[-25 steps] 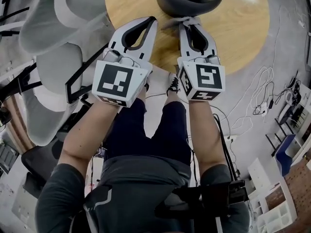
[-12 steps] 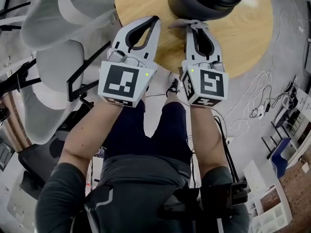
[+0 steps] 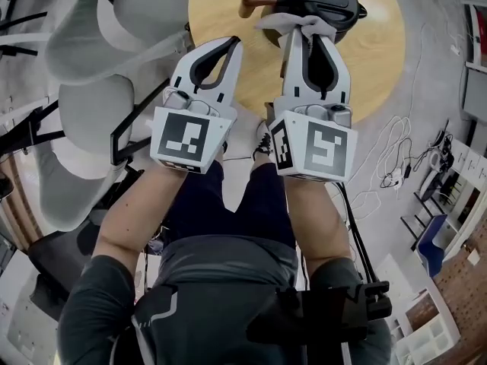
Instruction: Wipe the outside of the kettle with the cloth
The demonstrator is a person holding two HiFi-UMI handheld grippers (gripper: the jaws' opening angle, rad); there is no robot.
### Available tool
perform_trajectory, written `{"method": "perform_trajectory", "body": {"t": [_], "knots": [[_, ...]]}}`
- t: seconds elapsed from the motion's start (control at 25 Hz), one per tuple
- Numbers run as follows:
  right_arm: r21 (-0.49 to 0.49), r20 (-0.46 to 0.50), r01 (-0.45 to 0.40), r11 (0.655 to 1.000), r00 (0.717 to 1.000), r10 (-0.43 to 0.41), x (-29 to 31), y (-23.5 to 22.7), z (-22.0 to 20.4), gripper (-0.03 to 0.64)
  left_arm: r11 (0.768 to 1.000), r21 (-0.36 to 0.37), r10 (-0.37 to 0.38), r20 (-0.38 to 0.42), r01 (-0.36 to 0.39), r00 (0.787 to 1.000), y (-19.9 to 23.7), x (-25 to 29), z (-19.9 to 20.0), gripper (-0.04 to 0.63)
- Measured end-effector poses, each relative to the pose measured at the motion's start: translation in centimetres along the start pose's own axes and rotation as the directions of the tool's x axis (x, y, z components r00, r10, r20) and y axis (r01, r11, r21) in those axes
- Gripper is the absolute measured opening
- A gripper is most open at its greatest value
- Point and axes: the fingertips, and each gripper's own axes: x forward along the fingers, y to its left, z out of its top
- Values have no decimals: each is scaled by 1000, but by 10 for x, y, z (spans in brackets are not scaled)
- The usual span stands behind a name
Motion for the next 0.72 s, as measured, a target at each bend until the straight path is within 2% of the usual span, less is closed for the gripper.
{"method": "perform_trajectory", "body": {"t": [0.24,0.4,0.56,0.72], "knots": [[-16,-51,-6,1000,999,5,3,13,-35,55,1000,-11,-13,-26,13,1000,3,-1,-14,9],[-3,-145,-10,1000,989,10,8,15,-86,55,1000,-18,-14,-55,13,998,6,1,-33,9],[-30,-204,-24,999,979,17,17,12,-129,55,999,-43,-8,-98,4,995,9,0,-52,9],[-24,-279,-15,1000,960,8,24,8,-163,55,999,-40,-9,-101,5,995,10,-2,-58,9]]}}
